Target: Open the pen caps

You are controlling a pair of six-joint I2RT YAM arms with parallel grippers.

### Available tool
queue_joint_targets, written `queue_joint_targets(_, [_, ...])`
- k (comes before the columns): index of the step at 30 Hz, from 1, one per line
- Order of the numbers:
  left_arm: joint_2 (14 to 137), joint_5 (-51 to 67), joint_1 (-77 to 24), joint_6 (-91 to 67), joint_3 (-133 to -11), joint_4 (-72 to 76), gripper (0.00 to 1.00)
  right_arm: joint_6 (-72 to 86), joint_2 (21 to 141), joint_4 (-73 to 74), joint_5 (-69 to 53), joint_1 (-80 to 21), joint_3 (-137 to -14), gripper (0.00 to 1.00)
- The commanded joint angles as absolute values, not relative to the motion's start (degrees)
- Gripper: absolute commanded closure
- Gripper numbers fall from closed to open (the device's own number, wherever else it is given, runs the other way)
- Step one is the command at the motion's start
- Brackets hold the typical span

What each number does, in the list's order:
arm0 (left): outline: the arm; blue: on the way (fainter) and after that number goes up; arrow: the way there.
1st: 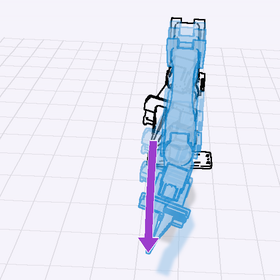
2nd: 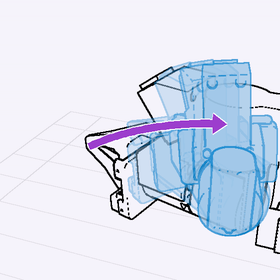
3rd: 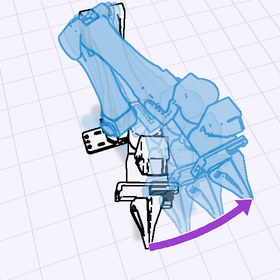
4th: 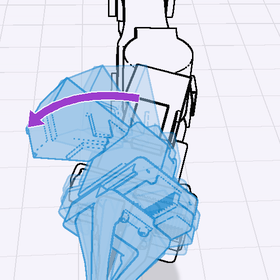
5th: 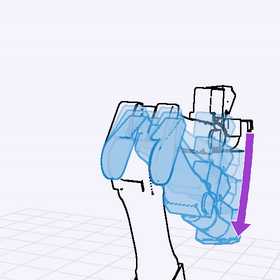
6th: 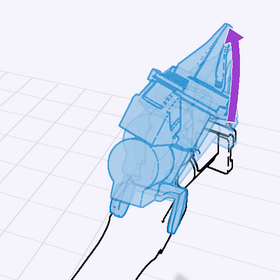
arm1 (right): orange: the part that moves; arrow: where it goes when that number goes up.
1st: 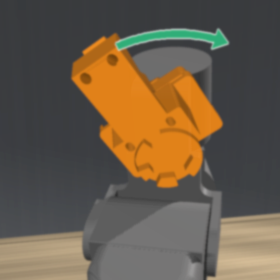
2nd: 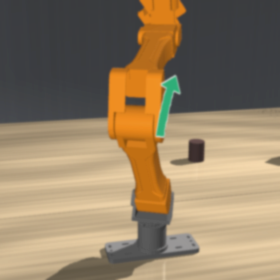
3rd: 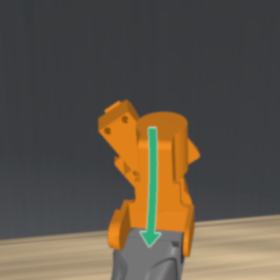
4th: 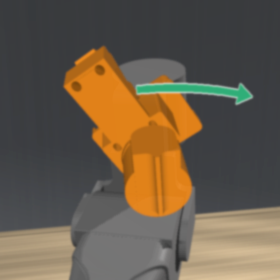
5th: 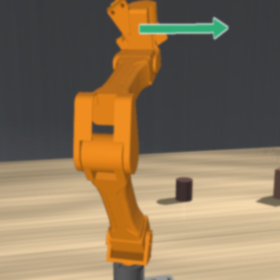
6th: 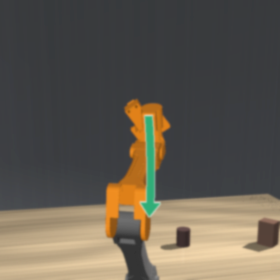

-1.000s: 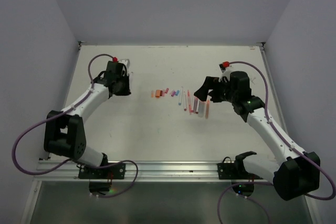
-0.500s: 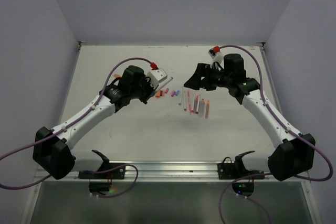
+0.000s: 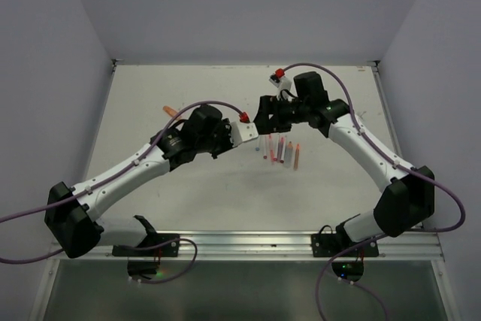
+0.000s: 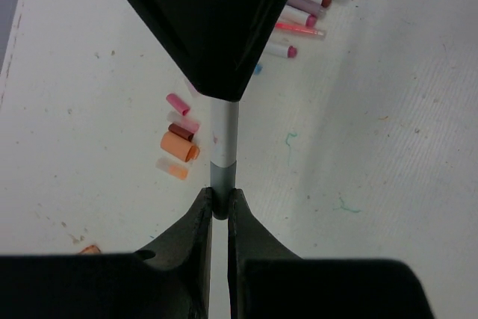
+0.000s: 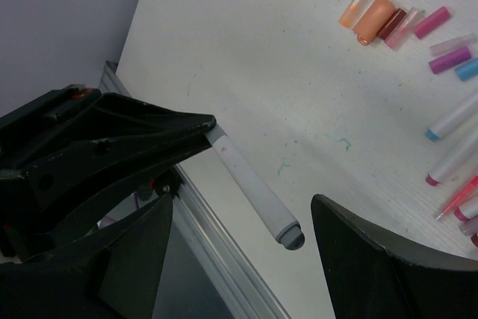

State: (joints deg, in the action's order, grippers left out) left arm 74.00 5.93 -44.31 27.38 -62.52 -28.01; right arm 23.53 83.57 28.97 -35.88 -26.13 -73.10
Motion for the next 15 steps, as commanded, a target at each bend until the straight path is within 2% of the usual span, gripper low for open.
queue_joint_targets(1, [72.07, 4.22, -45.17, 31.55, -63.02, -28.13, 1.00, 20.66, 85.42, 33.30, -39.55, -26.72, -76.55, 0.22])
queue_joint_targets(6, [71.90, 3.96, -46.05, 33.48, -63.28, -28.48, 1.00, 18.37, 87.01, 36.82, -40.87, -26.98, -76.73, 0.30])
queue_joint_targets(10, [71.63, 3.87, -46.58, 34.27, -63.46, -28.48, 1.00, 18.11, 86.84, 36.91, -41.31, -27.07, -76.55, 0.42])
queue_joint_targets(13, [71.63, 4.30, -46.67, 34.37, -63.63, -28.30, 1.00, 18.19, 86.75, 36.30, -42.01, -27.07, -76.38, 0.56])
queue_joint_targets(15, [71.63, 4.48, -46.84, 34.45, -63.54, -28.30, 1.00, 18.19, 87.10, 35.95, -42.36, -27.07, -76.29, 0.61])
